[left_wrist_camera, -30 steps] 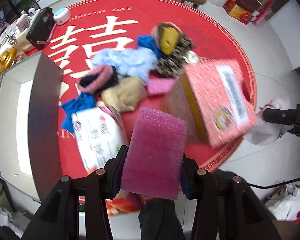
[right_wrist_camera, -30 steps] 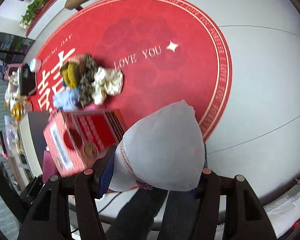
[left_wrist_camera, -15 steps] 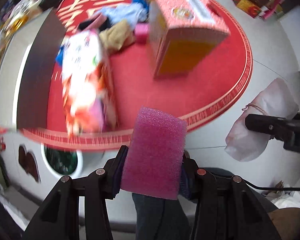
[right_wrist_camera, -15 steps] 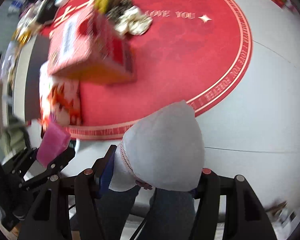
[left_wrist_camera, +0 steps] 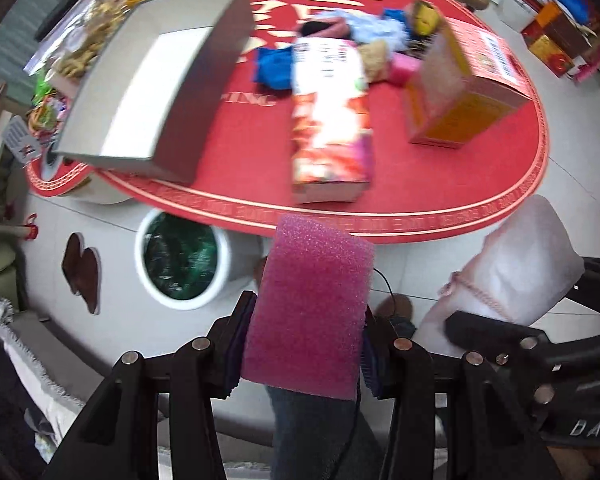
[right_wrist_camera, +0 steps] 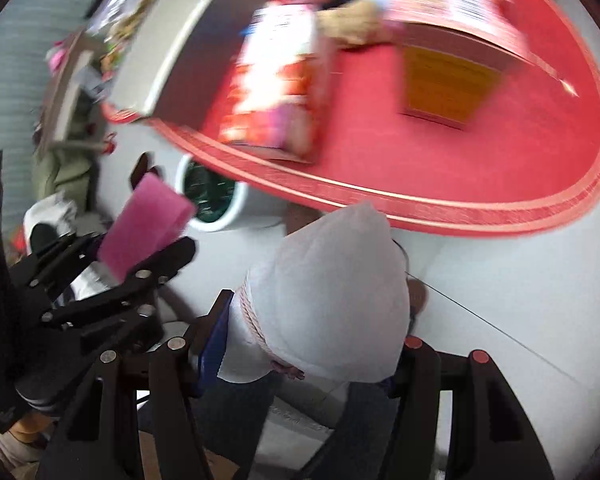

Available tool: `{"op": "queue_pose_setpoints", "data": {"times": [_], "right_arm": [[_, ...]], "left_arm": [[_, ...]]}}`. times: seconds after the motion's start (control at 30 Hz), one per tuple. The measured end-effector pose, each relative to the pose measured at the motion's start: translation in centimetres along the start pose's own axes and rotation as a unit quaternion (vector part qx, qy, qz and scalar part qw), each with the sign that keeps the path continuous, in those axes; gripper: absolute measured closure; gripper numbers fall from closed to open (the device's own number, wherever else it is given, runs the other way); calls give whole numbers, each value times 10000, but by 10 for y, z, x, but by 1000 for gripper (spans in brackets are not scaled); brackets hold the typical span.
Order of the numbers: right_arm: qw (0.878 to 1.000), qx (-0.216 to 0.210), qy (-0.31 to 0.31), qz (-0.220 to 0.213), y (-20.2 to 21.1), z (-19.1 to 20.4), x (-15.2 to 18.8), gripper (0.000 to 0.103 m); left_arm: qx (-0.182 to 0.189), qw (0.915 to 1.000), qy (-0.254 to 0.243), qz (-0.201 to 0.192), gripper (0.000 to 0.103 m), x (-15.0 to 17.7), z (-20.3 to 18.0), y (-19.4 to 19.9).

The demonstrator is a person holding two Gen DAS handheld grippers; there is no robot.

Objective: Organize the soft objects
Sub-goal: 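Lift both held items from the pile and carry them toward the white box, then lower the white bundle and pink sponge over the open white box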

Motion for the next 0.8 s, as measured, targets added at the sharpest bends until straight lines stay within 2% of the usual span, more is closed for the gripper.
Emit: {"op": "queue_pose_setpoints", "data": {"times": [0.07,0.23,0.4,0.53,0.67,0.8], "right_arm": [[9999,3,110,18,-9,16,-11,40],[9996,6,259,115,-25,59,-41,40],[9994,88,327,92,-28,91,-74,40],[9993,181,329,-7,-23,109,-104,40],[9990,290,323,-110,-15,123,-131,40],[9985,390,288,-243,-9,137,-161,40]], "left_arm": [[-113,9999,56,2,55,-1,21,-1],[-98,9995,240,179,55,-8,77,-8],[-73,9993,366,58,55,-34,126,0],[-47,9988,482,-80,55,-58,151,6],[-191,9985,462,-212,55,-82,170,9],[-100,9976,607,-311,55,-107,188,12]]}}
Point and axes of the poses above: each gripper's, at about its wrist camera, not at the fingertips, and y roughly against the way its jaws point, z to its left, x to its underside, the point moved 1 cm from there along -y, roughly the way its jaws point, and after that the axes turned 4 degrees about y, right-handed, at the moved point
